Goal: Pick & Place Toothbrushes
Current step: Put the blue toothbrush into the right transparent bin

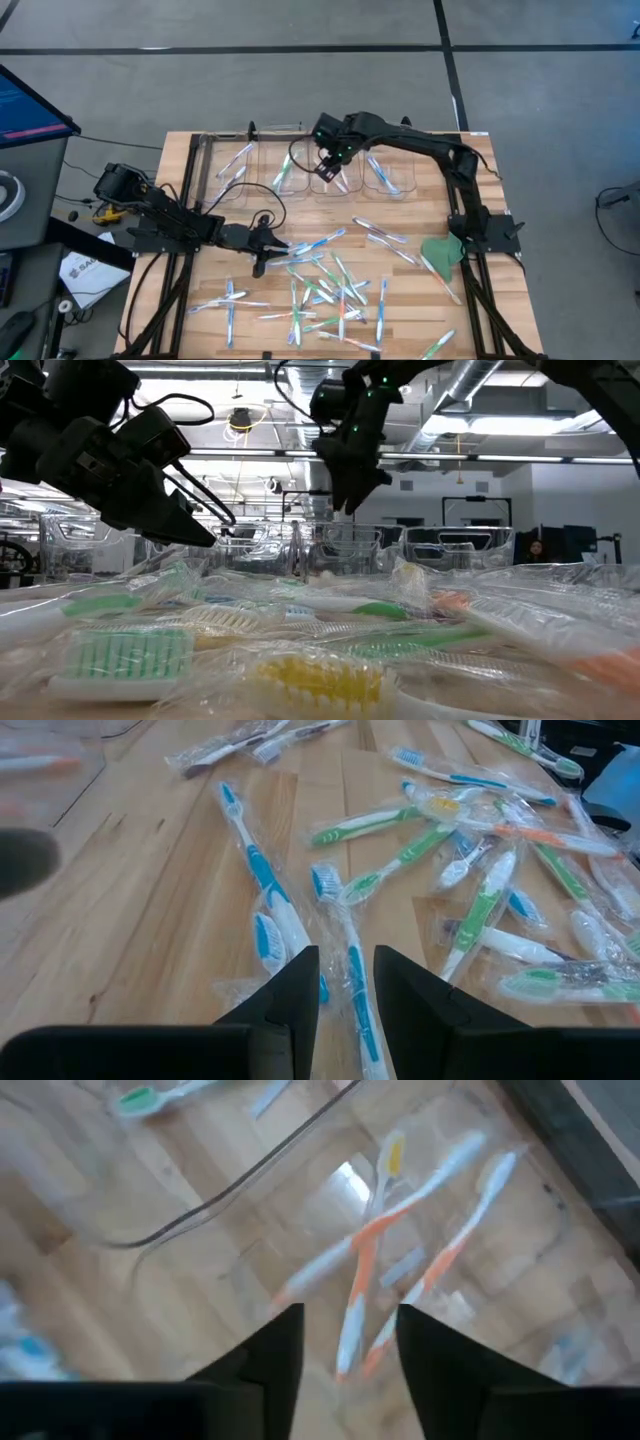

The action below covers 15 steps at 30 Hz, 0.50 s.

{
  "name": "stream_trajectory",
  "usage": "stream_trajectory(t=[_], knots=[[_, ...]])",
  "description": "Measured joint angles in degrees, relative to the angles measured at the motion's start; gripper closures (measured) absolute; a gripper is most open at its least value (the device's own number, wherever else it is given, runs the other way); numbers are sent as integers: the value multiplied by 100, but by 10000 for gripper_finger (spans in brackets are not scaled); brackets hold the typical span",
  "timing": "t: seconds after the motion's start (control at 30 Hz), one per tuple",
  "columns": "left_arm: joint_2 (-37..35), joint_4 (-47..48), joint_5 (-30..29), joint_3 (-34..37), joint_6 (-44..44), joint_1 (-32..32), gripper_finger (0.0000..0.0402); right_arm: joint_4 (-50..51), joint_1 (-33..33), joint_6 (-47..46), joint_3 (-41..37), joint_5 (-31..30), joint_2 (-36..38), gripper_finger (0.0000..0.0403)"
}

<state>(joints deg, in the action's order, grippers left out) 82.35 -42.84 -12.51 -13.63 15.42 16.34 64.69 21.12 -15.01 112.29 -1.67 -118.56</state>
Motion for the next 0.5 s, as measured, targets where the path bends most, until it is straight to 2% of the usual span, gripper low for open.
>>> stream_trajectory(t=[0.13, 0.27, 0.5], knots=[[0, -8, 2, 0, 0, 0, 309, 768, -23, -148, 591, 39, 61, 204], [0, -6, 4, 0, 1, 0, 309, 1569, -233, -286, 1078, 37, 330, 184], [0, -6, 8, 0, 4, 0, 309, 2018, -1062, -259, 1135, -3, 775, 173]])
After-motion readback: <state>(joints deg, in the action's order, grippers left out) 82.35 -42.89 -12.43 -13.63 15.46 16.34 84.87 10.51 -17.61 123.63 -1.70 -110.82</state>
